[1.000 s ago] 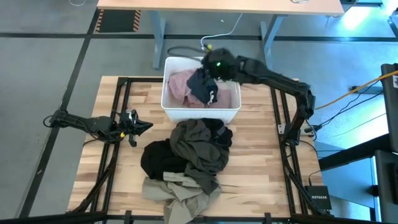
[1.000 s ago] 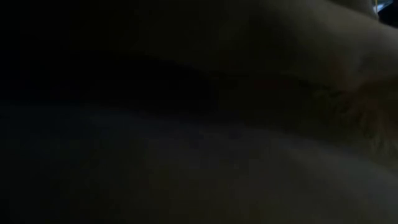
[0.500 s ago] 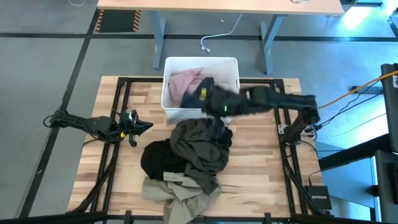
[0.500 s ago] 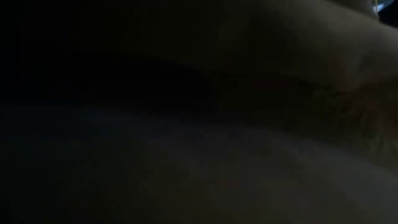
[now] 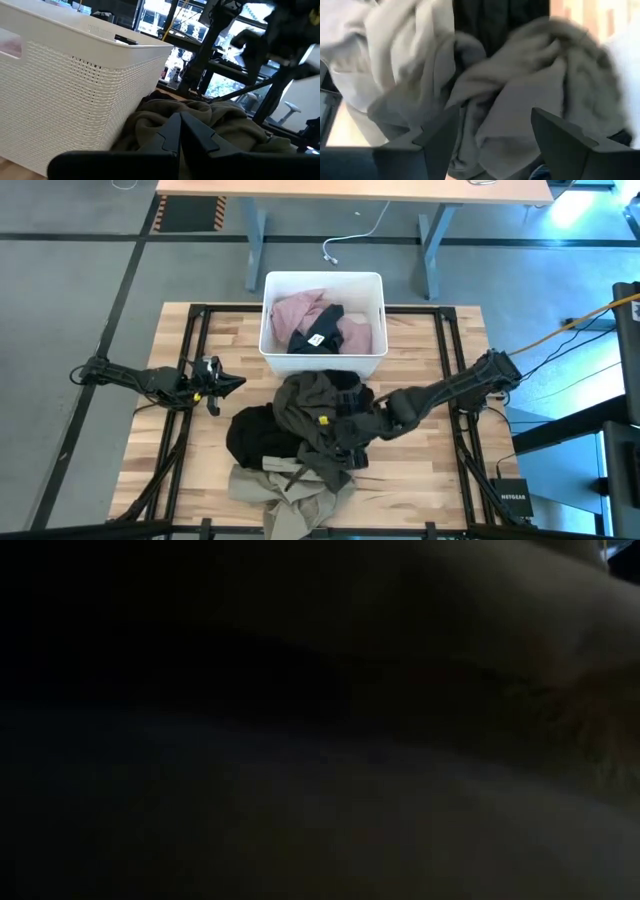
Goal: Sort clothes
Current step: Put the gray jacket into the white laundry bin
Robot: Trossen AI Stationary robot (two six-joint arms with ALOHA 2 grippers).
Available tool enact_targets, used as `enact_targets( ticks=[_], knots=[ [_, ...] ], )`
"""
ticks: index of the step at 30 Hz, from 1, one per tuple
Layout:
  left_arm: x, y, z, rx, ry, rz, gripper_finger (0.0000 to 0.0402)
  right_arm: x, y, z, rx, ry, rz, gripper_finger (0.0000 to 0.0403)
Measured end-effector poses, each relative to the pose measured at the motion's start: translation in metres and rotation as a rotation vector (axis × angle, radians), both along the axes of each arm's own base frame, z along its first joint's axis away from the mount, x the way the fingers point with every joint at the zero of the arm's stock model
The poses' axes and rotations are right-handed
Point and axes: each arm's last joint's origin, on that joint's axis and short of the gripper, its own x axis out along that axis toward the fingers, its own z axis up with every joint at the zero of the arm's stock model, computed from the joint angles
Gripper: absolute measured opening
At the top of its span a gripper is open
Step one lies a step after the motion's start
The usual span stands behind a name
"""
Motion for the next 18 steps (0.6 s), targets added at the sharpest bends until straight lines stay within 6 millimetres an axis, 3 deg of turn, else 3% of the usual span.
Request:
enact_targets(
  ticks=[6, 10, 15, 18],
  knots=[
    [0.0, 0.0, 0.0, -0.002, 0.0, 0.0, 0.0004, -0.003, -0.01, -0.037, 0.006, 0.073, -0.136, 0.0264],
    [0.0, 0.0, 0.0, -0.011, -0.001, 0.0, 0.0004, 0.002, -0.017, -0.058, 0.149, 0.091, -0.119, 0.0264],
    [0.0, 0.0, 0.0, -0.01, 0.0, 0.0, 0.0004, 0.013, -0.014, -0.061, 0.316, -0.007, 0.006, 0.0264],
    [0.0, 0.0, 0.0, -0.011, -0.001, 0.0, 0.0004, 0.015, -0.014, -0.066, 0.316, -0.003, 0.006, 0.0264]
  ],
)
